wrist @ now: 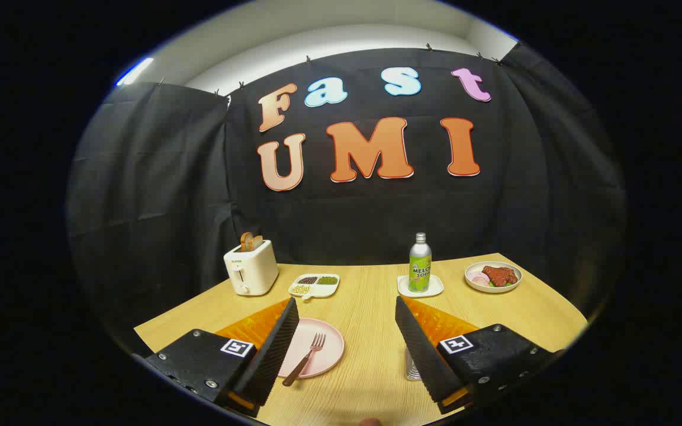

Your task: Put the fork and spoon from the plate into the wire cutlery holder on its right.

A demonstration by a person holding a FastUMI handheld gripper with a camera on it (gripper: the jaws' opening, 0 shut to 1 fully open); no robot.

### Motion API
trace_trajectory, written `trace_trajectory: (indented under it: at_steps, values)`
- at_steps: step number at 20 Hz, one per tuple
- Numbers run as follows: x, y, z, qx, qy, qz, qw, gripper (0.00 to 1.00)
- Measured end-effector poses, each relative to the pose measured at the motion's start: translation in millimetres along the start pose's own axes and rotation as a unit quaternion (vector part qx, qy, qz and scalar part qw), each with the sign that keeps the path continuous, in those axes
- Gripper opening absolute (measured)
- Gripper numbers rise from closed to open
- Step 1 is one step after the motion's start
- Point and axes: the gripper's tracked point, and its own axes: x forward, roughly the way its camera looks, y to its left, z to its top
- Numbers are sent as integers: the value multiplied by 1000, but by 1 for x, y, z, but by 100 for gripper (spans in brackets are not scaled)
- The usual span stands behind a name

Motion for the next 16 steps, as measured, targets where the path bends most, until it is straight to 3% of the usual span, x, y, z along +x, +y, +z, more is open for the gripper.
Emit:
trace_trajectory:
  at_steps: [16]
  values:
    - [-7, -30, 18, -27, -49, -65, 996, 98]
